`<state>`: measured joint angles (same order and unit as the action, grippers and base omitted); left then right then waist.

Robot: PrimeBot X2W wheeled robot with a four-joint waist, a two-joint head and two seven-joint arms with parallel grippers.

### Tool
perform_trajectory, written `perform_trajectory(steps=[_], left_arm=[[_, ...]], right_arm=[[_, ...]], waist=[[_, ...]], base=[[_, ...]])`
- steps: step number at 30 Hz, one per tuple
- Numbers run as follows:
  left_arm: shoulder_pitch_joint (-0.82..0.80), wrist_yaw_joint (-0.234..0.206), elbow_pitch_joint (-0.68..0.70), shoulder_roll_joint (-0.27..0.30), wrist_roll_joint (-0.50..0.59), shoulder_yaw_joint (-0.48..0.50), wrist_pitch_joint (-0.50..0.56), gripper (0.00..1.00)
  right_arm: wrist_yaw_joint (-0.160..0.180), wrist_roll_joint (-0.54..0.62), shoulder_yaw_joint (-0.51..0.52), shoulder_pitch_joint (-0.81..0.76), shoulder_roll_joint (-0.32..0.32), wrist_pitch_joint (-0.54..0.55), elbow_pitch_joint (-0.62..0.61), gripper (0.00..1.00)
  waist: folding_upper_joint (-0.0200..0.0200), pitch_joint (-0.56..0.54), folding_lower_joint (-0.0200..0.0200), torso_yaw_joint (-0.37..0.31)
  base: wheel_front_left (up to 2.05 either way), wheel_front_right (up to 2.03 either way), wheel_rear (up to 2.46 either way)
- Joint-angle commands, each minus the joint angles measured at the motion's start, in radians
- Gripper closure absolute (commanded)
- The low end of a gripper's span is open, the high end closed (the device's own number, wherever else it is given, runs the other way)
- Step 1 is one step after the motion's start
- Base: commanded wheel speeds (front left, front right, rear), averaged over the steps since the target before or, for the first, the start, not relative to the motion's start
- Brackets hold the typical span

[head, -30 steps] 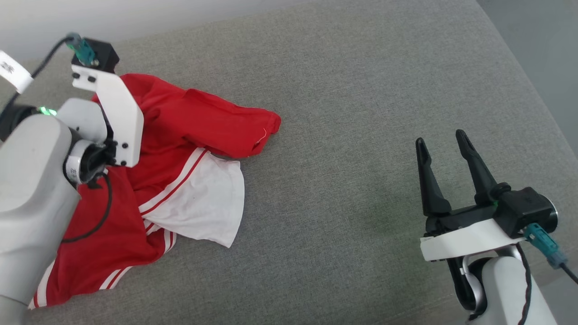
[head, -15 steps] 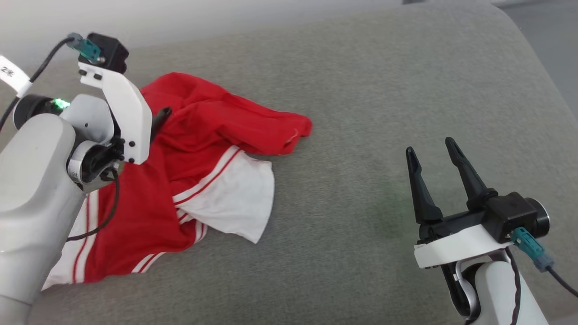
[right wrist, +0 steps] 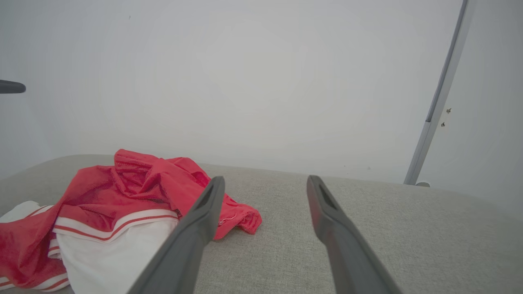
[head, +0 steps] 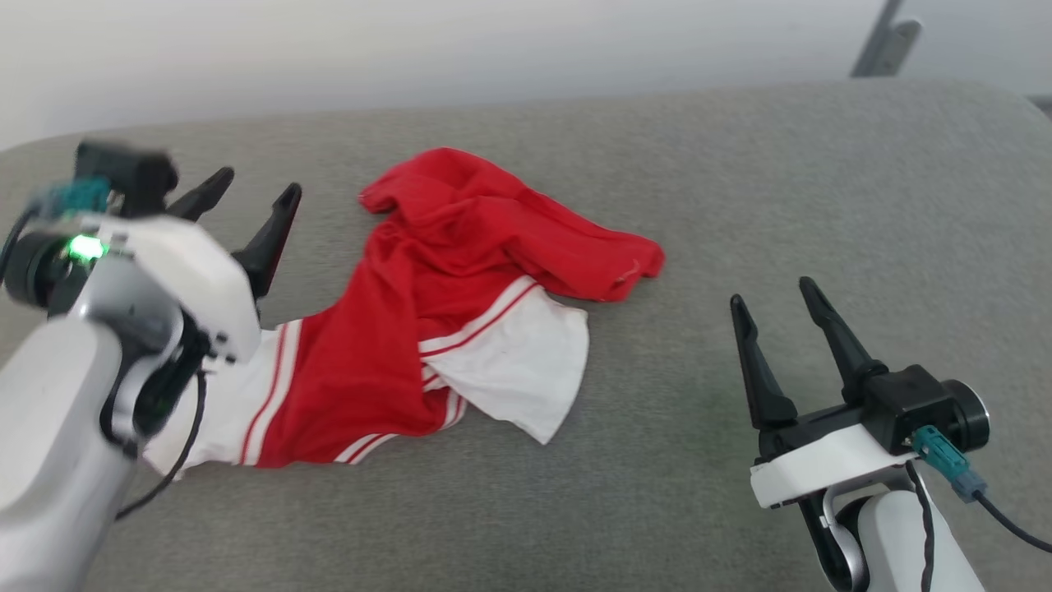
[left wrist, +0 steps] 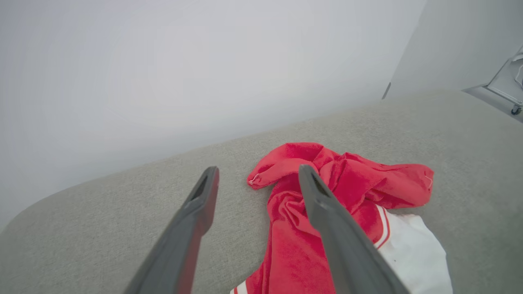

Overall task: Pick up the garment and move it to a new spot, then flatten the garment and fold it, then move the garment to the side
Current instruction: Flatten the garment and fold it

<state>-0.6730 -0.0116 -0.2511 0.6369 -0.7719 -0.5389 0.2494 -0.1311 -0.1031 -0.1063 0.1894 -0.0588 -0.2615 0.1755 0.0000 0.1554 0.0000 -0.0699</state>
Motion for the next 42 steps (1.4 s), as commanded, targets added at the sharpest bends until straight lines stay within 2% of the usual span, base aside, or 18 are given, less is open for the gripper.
perform_trajectory(steps=[1,5,6,13,20,24,27,31,42], left_arm=[[0.033,-0.006,0.018,0.009,0.008,0.008,-0.032,0.0],[0.134,-0.031,0.072,0.02,0.006,0.049,-0.16,0.0],[0.185,-0.045,0.094,0.022,-0.001,0.07,-0.223,0.0],[0.363,-0.09,0.162,0.018,0.008,0.121,-0.421,0.0],[0.509,-0.116,0.198,-0.016,0.015,0.177,-0.506,0.0],[0.576,-0.129,0.228,-0.071,0.047,0.246,-0.515,0.0],[0.634,-0.11,0.247,-0.127,0.094,0.303,-0.515,0.0],[0.681,-0.066,0.249,-0.196,0.151,0.362,-0.515,0.0],[0.712,0.063,0.202,-0.374,0.266,0.454,-0.515,0.0]], right_arm=[[0.001,-0.003,0.001,-0.012,-0.004,-0.005,0.006,0.0],[0.001,-0.012,-0.005,-0.013,-0.016,-0.005,0.017,0.0],[0.001,-0.016,-0.012,-0.02,-0.022,-0.005,0.027,0.0],[0.001,-0.064,-0.057,-0.018,-0.06,0.011,0.081,0.0],[0.001,-0.141,-0.145,0.023,-0.132,0.118,0.139,0.0],[0.001,-0.189,-0.191,0.055,-0.173,0.198,0.175,0.0],[0.001,-0.213,-0.229,0.08,-0.205,0.259,0.207,0.0],[0.001,-0.24,-0.28,0.123,-0.238,0.337,0.253,0.0],[0.001,-0.256,-0.435,0.283,-0.318,0.552,0.476,0.0]], waist=[[0.0,-0.021,0.0,0.029],[0.0,-0.041,0.0,0.058],[0.0,-0.053,0.0,0.072],[0.0,-0.085,0.0,0.129],[0.0,-0.095,0.0,0.21],[0.0,-0.1,0.0,0.265],[0.0,-0.103,0.0,0.308],[0.0,-0.103,0.0,0.361],[0.0,-0.091,0.0,0.504]], base=[[0.0,0.0,0.0],[0.0,0.0,0.0],[0.0,0.0,0.0],[0.0,0.0,0.0],[0.0,0.0,0.0],[0.0,0.0,0.0],[0.0,0.0,0.0],[0.0,0.0,0.0],[0.0,0.0,0.0]])
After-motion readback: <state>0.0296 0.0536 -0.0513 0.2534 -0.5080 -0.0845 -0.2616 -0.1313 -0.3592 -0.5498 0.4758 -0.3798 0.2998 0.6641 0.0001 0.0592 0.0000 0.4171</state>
